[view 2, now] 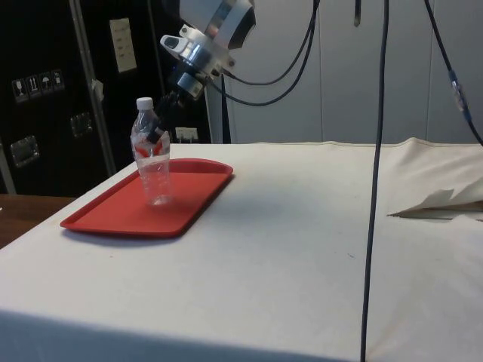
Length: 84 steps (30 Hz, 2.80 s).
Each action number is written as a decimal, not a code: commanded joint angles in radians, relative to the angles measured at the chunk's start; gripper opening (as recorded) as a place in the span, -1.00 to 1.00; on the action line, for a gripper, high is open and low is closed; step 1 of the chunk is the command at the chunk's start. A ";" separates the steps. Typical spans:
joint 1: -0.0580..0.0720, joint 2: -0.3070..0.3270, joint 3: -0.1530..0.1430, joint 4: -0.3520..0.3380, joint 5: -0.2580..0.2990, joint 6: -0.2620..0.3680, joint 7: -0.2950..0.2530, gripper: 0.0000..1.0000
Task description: Place the bottle upright on the tray.
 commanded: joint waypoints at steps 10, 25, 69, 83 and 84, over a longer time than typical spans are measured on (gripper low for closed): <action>0.005 0.007 -0.001 0.000 0.003 0.021 -0.022 -1.00; 0.003 0.002 -0.002 0.001 0.001 0.003 -0.021 -0.65; -0.001 -0.035 -0.040 -0.060 0.006 -0.044 -0.062 1.00; 0.005 -0.064 -0.062 -0.086 -0.012 -0.058 -0.069 1.00; 0.005 -0.067 -0.062 -0.088 -0.013 -0.057 -0.069 1.00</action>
